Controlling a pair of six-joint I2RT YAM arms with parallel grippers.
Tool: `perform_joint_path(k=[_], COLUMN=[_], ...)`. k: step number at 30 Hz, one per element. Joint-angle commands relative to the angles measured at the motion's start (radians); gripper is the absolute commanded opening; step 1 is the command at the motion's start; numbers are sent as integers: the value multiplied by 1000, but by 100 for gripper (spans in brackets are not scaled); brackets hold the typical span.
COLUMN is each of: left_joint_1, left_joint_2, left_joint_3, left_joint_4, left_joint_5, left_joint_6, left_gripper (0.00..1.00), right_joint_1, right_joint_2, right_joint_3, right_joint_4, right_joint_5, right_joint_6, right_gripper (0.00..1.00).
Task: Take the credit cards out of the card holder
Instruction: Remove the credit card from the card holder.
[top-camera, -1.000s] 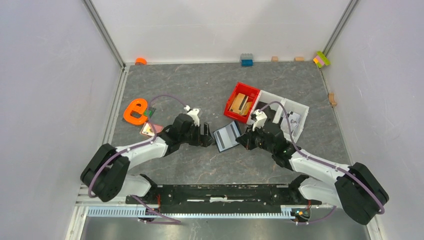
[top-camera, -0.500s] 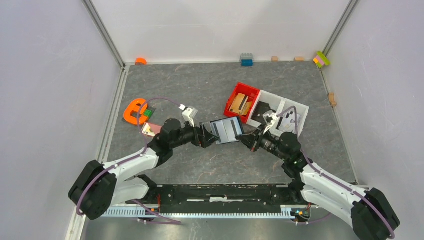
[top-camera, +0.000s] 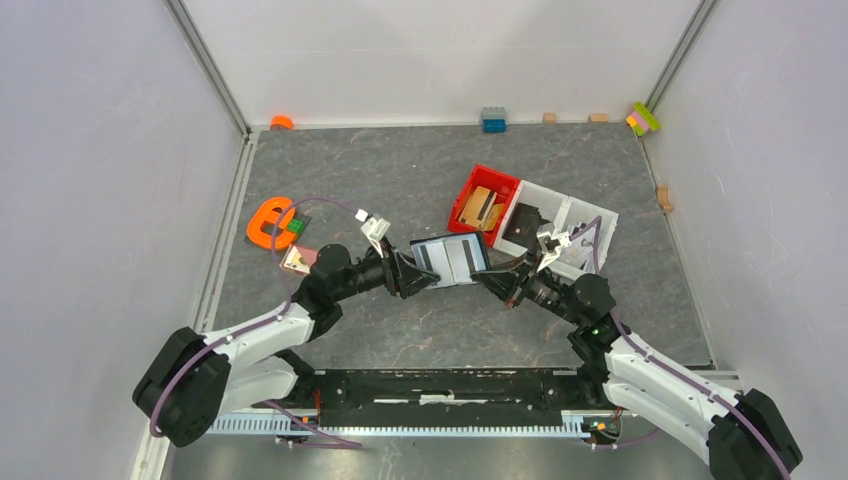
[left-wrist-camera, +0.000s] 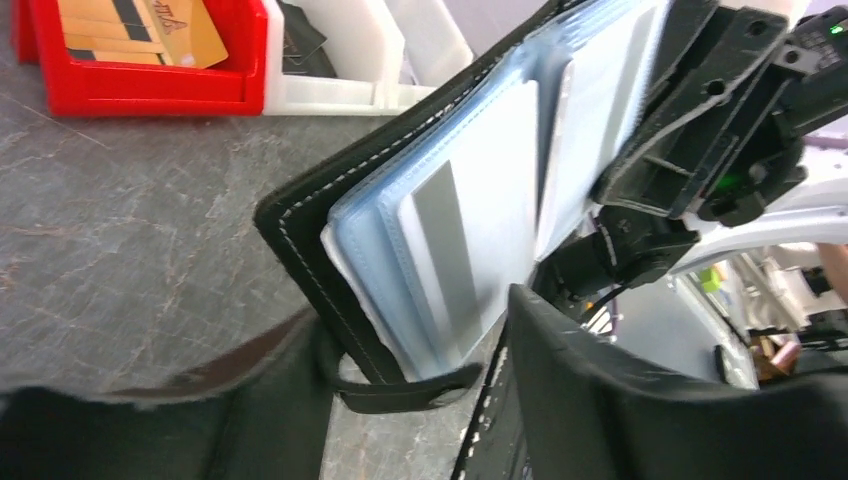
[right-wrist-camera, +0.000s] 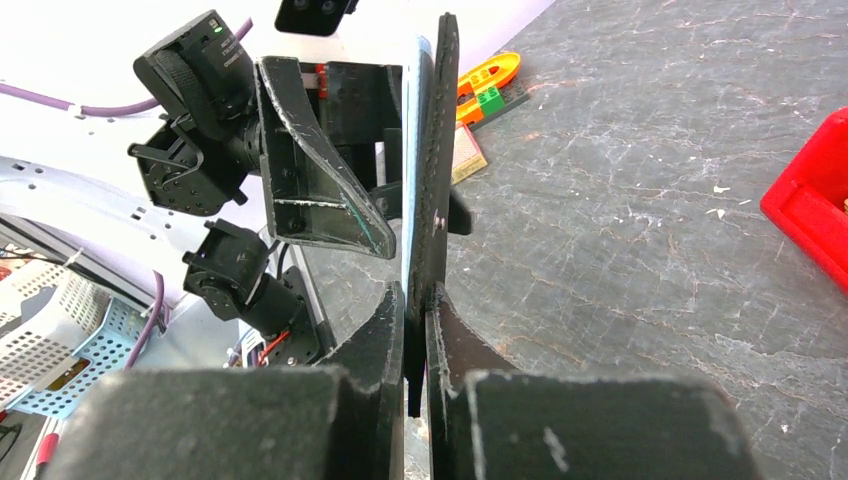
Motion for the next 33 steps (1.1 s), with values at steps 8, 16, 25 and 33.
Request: perform_joint_path(k=[8, 16, 25, 33], left_joint_1=[4, 3, 3, 3], left_joint_2=[-119, -180, -190, -198], left_joint_3=[-47, -63, -66, -67], left_joint_4=[92, 55, 51, 37], left_joint_5=[5, -34, -40, -50], left_joint_6=[-11, 18, 21, 32], left_gripper=[46, 48, 69, 47], right_joint_1=[-4, -4, -4, -4], right_joint_2=[-17, 18, 38, 31], right_joint_3=[1, 9, 10, 15], right_joint_4=[20, 40, 61, 51], right_joint_5=[40, 1, -27, -33], right_joint_6=[-21, -13, -11, -19], right_gripper=[0, 0, 0, 0])
